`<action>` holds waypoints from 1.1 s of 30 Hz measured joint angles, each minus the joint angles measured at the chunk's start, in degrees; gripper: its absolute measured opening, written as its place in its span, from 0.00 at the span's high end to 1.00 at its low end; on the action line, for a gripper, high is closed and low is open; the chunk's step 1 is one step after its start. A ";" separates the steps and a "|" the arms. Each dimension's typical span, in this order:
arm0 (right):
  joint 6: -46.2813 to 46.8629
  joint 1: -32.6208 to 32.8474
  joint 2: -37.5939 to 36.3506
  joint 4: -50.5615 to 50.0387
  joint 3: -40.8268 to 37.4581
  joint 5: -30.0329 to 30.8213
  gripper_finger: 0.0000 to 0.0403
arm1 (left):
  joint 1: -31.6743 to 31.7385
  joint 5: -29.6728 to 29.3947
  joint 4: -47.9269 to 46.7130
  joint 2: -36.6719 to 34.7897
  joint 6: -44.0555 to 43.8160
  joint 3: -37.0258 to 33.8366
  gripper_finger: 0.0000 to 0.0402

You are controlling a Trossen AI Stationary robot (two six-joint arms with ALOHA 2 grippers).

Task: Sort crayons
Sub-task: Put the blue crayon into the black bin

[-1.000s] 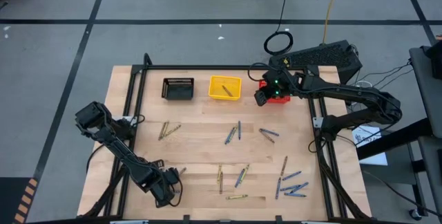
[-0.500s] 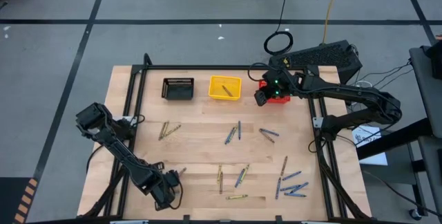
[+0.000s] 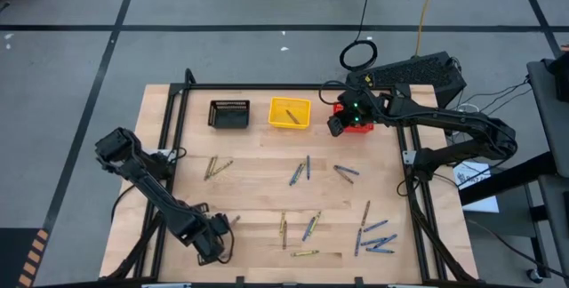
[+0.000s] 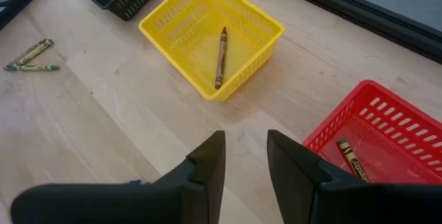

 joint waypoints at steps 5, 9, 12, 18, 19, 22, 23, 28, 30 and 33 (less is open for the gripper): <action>0.02 0.00 0.00 -0.07 0.00 0.00 0.76 | 1.66 -1.00 -1.31 -2.38 2.82 0.02 1.00; 0.04 0.00 0.00 -0.37 0.00 -0.01 0.76 | 4.77 -1.62 -4.23 -4.04 7.38 0.02 1.00; 0.04 0.00 0.00 -0.53 0.00 -0.01 0.76 | 7.91 -2.40 -8.12 -5.47 10.96 0.02 1.00; -0.38 0.00 0.00 -1.56 0.00 -0.01 0.76 | 14.61 -4.58 -13.04 -8.80 19.06 0.02 1.00; -0.57 0.00 0.00 -1.64 0.00 -0.01 0.76 | 15.83 -4.97 -13.79 -9.42 20.49 0.02 1.00; -1.17 0.00 0.00 -1.59 0.00 -0.01 0.76 | 19.93 -6.03 -14.21 -11.37 25.85 0.00 1.00; -1.25 0.00 0.00 -1.59 0.00 -0.01 0.76 | 21.44 -6.20 -14.29 -12.05 27.64 0.02 1.00; -1.31 0.00 0.00 -1.58 0.00 -0.01 0.76 | 29.83 -6.47 -14.61 -14.75 35.67 0.02 1.00; -1.83 0.00 0.00 -1.58 0.00 -0.01 0.76 | 33.26 -6.60 -14.59 -15.61 38.57 0.02 1.00; -3.07 0.00 0.00 -1.57 0.00 -0.01 0.76 | 38.49 -7.07 -14.57 -16.24 43.23 0.02 1.00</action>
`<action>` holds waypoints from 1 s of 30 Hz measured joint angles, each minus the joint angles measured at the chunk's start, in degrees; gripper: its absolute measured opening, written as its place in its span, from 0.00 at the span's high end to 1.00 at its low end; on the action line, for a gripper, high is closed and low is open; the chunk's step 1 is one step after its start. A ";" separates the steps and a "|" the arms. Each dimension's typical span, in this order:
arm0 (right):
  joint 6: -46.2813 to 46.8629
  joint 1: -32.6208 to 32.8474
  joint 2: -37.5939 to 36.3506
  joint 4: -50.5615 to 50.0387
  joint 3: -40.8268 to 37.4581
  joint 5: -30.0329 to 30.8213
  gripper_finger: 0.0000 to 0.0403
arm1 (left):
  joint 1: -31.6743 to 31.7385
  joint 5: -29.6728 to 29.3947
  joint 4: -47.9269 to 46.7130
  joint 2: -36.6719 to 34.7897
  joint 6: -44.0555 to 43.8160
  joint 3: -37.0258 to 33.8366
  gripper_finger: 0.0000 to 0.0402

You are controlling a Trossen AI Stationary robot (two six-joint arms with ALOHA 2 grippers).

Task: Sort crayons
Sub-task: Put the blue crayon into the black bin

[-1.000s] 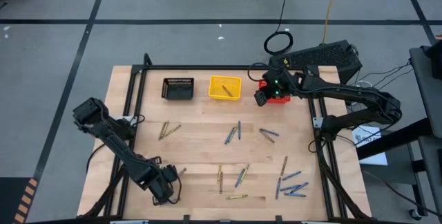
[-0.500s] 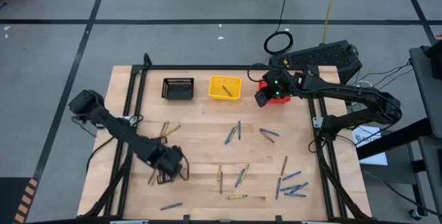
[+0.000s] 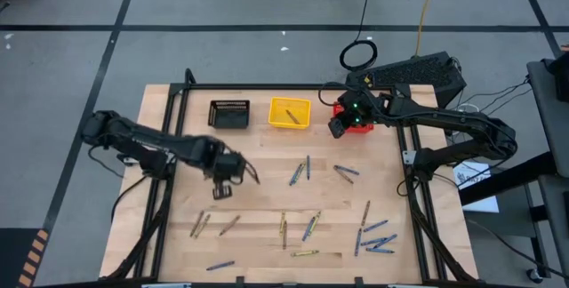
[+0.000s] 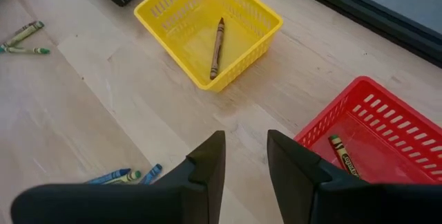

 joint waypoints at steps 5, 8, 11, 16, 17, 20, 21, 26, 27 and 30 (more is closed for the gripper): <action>-1.67 0.00 0.00 0.00 0.00 0.00 0.76 | 8.95 -1.12 0.22 0.01 7.98 0.00 1.00; -2.65 0.00 0.00 0.00 0.00 0.00 0.76 | 14.42 -1.32 0.72 0.01 12.17 0.00 1.00; -3.63 0.00 0.00 0.00 0.00 0.00 0.76 | 19.88 -1.38 0.86 0.01 15.73 0.00 1.00; -4.46 0.00 0.00 0.01 0.00 0.02 0.76 | 28.76 -1.38 3.54 0.01 22.13 0.00 1.00; -4.51 0.00 0.00 0.00 0.00 0.02 0.76 | 30.49 -1.36 4.08 0.01 23.16 -0.01 1.00; -4.86 0.00 0.00 0.00 0.00 0.02 0.76 | 35.27 -1.12 6.02 0.01 26.10 0.00 1.00; -4.89 0.00 0.00 0.00 0.00 0.02 0.76 | 36.77 -0.97 6.82 0.01 27.05 -0.01 1.00; -4.89 0.00 0.00 0.00 0.00 0.02 0.76 | 42.98 1.11 10.47 0.01 31.10 0.00 1.00; -4.88 0.00 0.00 0.00 0.00 0.02 0.76 | 44.00 2.73 10.73 0.01 31.64 0.00 1.00; -4.80 0.00 0.00 0.00 0.00 0.02 0.76 | 45.98 5.83 11.47 0.01 33.00 0.00 1.00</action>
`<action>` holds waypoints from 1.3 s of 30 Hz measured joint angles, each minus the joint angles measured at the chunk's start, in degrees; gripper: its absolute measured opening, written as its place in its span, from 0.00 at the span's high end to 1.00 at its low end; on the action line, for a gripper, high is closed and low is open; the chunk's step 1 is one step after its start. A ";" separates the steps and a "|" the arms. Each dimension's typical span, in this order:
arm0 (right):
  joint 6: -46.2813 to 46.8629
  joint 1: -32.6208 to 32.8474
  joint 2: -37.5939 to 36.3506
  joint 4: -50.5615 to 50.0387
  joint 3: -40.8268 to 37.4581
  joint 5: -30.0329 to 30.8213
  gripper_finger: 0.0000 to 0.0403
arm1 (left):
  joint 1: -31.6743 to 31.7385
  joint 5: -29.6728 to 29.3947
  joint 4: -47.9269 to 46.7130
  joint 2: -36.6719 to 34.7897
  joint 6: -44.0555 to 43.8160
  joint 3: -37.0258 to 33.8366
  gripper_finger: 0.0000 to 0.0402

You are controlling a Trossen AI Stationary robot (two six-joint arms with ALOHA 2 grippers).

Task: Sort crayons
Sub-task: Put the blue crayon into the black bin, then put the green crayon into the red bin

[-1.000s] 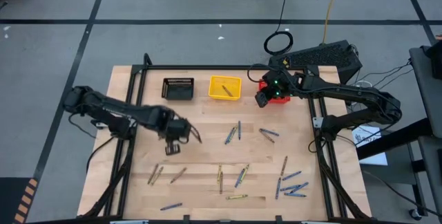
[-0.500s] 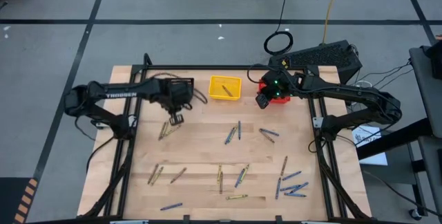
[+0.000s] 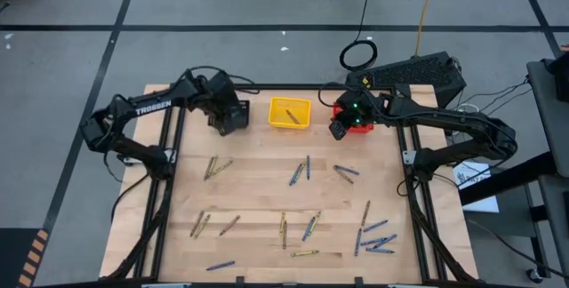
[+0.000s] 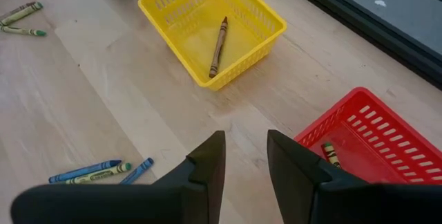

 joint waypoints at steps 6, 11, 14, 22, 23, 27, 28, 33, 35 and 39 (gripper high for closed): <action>0.35 0.00 0.00 -0.09 0.00 0.00 0.76 | 2.60 0.07 0.29 0.04 3.13 0.00 1.00; 1.01 0.00 0.00 -1.20 0.00 0.00 0.76 | 4.26 0.12 2.23 1.26 2.86 0.00 1.00; 1.03 0.00 0.00 -1.26 0.00 0.00 0.76 | 4.76 0.45 3.04 3.54 2.96 0.00 1.00; 2.05 0.00 0.00 -1.25 0.00 0.02 0.76 | 4.76 -1.47 6.75 10.10 4.39 -0.02 0.95; 2.08 0.00 0.00 -1.25 0.00 0.02 0.76 | 4.76 -1.74 6.71 10.14 4.38 -0.02 0.93; 2.08 0.00 0.00 -1.27 0.00 0.02 0.76 | 4.76 -1.79 6.58 9.92 4.41 -0.02 0.84; 2.08 0.00 0.00 -1.27 0.00 0.02 0.76 | 4.76 -1.79 6.58 9.86 4.41 -0.02 0.83; 2.03 0.00 0.00 -1.27 0.00 0.04 0.76 | 4.69 -1.79 6.31 9.86 4.36 -0.02 0.81; 2.05 0.00 0.00 -1.30 0.00 0.02 0.76 | 4.63 -1.81 4.92 9.86 4.34 -0.02 0.80; 2.01 0.00 0.00 -1.96 0.00 0.02 0.76 | 3.52 -1.95 -0.23 9.86 3.46 0.45 0.80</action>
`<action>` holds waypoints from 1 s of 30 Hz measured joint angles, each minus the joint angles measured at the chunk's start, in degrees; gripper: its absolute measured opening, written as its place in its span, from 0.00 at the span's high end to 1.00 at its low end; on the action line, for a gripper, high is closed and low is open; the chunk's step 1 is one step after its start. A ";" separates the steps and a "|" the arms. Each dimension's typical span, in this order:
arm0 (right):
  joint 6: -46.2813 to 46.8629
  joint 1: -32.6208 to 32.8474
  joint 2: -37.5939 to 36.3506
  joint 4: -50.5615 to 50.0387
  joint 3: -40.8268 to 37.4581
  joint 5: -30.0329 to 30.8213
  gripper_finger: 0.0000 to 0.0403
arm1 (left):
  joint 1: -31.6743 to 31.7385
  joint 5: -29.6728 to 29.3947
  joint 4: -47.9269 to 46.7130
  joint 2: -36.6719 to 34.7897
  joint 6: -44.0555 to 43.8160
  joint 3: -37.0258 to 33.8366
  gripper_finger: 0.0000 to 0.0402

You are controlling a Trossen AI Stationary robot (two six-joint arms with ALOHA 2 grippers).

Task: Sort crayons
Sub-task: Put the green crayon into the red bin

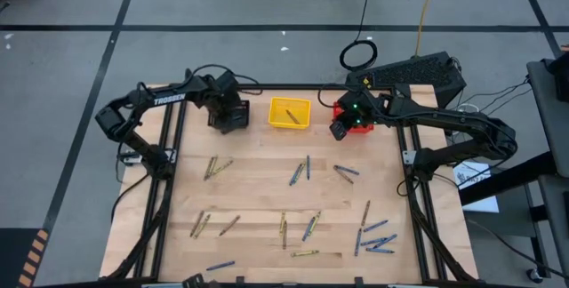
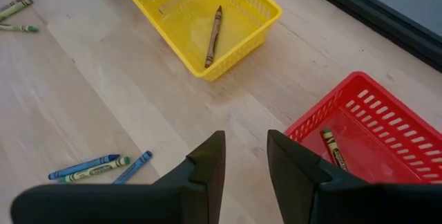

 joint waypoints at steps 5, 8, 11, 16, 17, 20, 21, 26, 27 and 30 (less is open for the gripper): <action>-3.22 -0.14 0.00 1.32 0.00 0.02 0.76 | -2.90 -0.02 -3.10 0.00 -0.39 3.81 0.80; -6.54 -0.15 0.00 3.88 0.00 0.02 0.76 | -4.82 -0.02 -3.57 -0.03 -0.15 6.34 0.80; -9.18 -0.15 0.00 5.36 0.00 0.00 0.76 | -6.68 -0.06 -5.56 -0.09 -0.15 8.04 0.80; -7.46 -0.13 0.00 4.67 0.00 -2.53 0.76 | -11.20 -0.26 -13.46 -1.33 -0.93 9.37 0.80; -6.54 -0.14 0.00 4.26 0.00 -4.52 0.76 | -12.40 -0.24 -14.31 -2.00 -1.83 9.39 0.80; -4.07 0.40 0.00 3.45 0.00 -10.29 0.76 | -16.09 -0.24 -15.50 -4.58 -3.66 9.39 0.80; -3.17 0.88 0.00 3.26 0.00 -11.44 0.76 | -17.15 -0.23 -15.49 -5.64 -4.07 9.41 0.80; -0.14 5.37 0.00 2.11 0.00 -12.14 0.76 | -21.13 -0.36 -15.19 -10.09 -8.31 9.43 0.80; 0.52 6.56 0.00 1.73 0.00 -12.11 0.76 | -21.78 -1.00 -15.24 -10.78 -9.39 9.43 0.80; 3.29 9.99 0.00 1.59 0.00 -11.96 0.76 | -23.64 -3.13 -15.42 -12.29 -11.90 9.43 0.80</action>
